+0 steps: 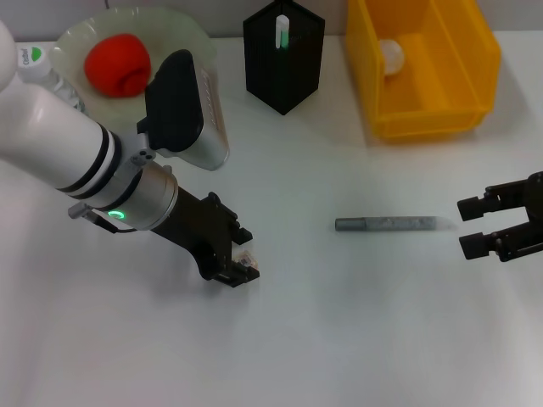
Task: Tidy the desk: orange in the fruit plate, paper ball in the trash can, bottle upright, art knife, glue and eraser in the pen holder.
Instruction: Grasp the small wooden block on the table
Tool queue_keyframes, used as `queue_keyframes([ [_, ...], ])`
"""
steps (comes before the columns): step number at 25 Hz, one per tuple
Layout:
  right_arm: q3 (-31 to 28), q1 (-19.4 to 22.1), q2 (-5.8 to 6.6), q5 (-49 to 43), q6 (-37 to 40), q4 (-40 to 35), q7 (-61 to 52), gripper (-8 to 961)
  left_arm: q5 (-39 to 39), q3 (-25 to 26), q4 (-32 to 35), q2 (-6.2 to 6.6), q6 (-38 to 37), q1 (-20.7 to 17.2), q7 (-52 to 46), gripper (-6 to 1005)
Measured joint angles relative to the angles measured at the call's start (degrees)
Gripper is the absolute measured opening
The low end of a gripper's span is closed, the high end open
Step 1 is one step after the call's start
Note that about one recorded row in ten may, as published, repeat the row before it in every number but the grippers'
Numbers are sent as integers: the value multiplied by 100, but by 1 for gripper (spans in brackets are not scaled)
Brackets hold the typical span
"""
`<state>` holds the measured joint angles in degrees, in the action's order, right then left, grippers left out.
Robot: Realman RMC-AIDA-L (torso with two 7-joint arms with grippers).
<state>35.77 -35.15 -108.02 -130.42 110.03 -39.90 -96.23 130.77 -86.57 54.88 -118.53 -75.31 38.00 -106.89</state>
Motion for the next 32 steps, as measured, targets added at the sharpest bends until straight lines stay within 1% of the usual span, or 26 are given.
queue_keyframes([
  [17,-42,27,-42,61,52,-34,-23,773,146,-53,-20,-4,59,14,47,543],
  [22,-61,27,-26,64,57,-14,-35,772,137,-61,19,-11,21,18,54,357],
  [32,-115,32,-15,70,65,-2,-73,771,168,-62,5,-6,43,37,74,368],
])
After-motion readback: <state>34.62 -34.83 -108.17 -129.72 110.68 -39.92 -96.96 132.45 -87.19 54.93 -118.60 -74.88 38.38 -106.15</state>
